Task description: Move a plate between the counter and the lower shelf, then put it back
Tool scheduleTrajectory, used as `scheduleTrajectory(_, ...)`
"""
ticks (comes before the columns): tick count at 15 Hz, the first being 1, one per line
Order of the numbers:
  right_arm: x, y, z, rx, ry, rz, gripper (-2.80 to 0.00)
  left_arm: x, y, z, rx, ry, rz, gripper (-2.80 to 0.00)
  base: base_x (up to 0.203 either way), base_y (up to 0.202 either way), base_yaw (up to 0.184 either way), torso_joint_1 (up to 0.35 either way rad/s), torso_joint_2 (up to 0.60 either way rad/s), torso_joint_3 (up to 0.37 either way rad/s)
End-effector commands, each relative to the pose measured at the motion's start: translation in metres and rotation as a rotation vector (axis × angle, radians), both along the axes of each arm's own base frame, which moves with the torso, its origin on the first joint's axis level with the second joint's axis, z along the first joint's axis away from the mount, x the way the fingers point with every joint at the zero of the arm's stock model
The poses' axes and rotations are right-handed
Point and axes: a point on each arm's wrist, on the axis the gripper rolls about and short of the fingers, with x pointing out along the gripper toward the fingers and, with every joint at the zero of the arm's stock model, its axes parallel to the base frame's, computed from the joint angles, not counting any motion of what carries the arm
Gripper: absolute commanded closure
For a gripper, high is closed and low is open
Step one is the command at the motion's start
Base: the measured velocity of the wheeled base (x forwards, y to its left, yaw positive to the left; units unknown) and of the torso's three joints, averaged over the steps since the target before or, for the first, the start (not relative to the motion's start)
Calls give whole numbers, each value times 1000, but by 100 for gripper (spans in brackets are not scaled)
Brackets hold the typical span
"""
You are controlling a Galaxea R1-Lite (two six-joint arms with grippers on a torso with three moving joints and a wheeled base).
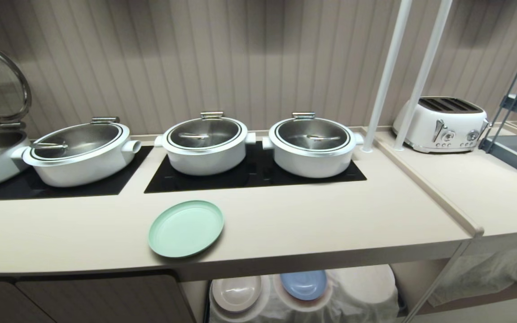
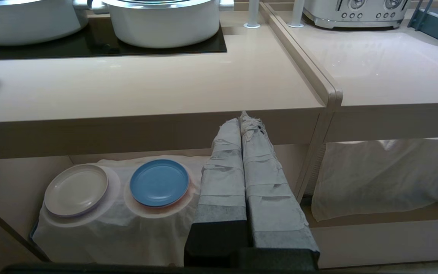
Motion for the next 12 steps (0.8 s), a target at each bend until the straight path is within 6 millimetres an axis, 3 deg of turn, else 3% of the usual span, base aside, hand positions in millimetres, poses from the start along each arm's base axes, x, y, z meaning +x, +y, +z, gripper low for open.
scheduleTrajectory(1,0,0,0,0,0,0,0,0,0,0,0,-1,0,0,0,0,0,0,0,0)
scheduleTrajectory(12,0,0,0,-1,0,0,0,0,0,0,0,-1,0,0,0,0,0,0,0,0)
